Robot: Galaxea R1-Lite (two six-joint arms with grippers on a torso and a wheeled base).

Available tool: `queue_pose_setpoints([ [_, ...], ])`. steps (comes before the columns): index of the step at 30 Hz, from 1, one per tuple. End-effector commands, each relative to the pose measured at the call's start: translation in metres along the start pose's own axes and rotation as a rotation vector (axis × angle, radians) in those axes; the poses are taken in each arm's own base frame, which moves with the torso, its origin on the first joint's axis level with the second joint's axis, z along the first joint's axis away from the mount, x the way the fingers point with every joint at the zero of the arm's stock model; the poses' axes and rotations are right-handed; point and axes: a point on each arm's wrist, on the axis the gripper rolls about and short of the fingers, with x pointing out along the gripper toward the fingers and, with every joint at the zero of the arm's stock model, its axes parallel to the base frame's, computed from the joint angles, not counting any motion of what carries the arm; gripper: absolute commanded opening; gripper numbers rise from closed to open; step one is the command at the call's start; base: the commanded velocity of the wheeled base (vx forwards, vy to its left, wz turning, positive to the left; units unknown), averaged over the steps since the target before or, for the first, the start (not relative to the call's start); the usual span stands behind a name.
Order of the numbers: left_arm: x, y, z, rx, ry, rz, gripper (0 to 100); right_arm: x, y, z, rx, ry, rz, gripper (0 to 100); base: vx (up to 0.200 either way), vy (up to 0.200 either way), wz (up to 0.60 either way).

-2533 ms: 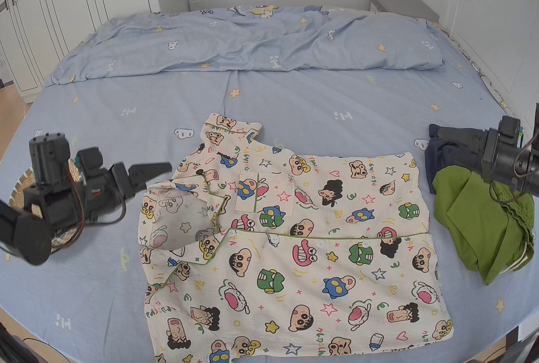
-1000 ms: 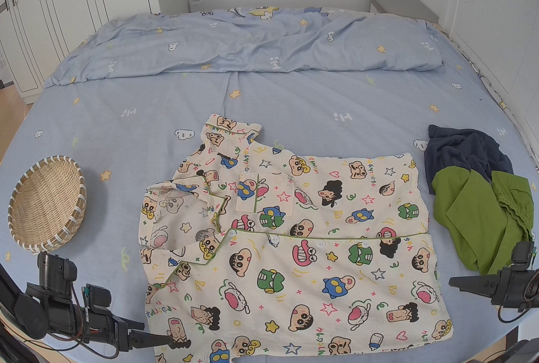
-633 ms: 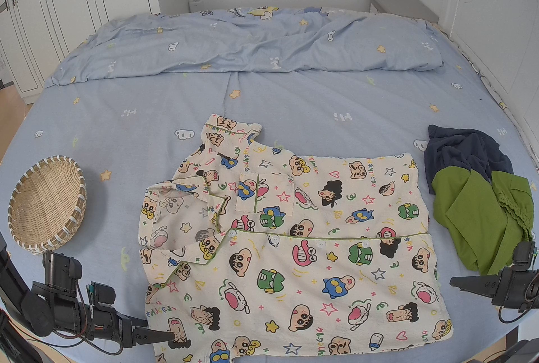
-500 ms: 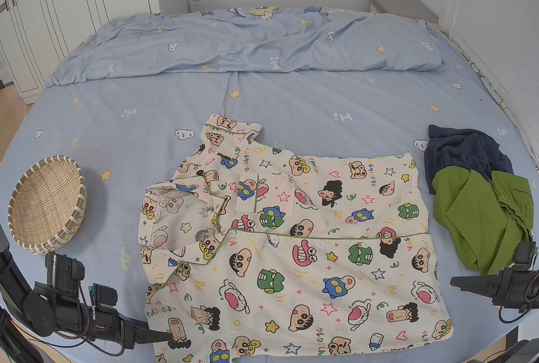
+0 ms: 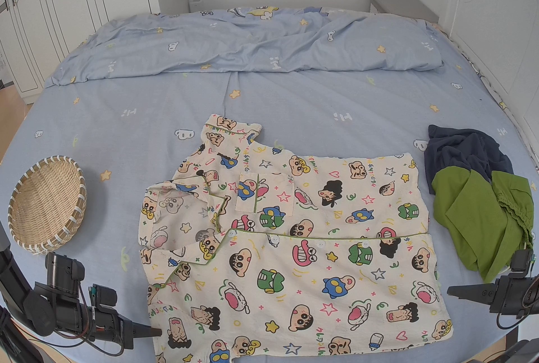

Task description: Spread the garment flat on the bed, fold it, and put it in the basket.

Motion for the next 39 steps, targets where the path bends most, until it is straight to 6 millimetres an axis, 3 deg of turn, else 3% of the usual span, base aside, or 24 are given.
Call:
queue_pose_setpoints([
  [1, -0.004, 0.002, -0.004, -0.022, -0.013, 0.014, 0, 0.002, -0.005, -0.003, 0.03, 0.024, -0.021, 100, 0.0, 0.0, 0.0],
  [14, -0.016, 0.004, 0.0, -0.023, -0.091, 0.047, 0, 0.01, -0.019, -0.013, 0.122, 0.134, -0.133, 100, 0.0, 0.0, 0.0],
  [16, -0.015, 0.003, 0.0, -0.02, -0.088, 0.045, 0, 0.008, -0.023, -0.029, 0.161, 0.232, -0.164, 100, 0.0, 0.0, 0.0],
  [20, -0.016, 0.003, 0.0, -0.021, -0.091, 0.049, 0, 0.008, -0.027, -0.042, 0.154, 0.326, -0.18, 100, 0.0, 0.0, 0.0],
  [27, -0.021, 0.001, -0.006, -0.057, -0.07, 0.052, 0, 0.015, -0.034, -0.042, 0.201, 0.401, -0.235, 100, 0.0, 0.0, 0.0],
  [39, -0.028, 0.007, -0.006, -0.088, -0.116, 0.086, 0, 0.021, -0.042, -0.042, 0.13, 0.452, -0.319, 100, 0.0, 0.0, 0.0],
])
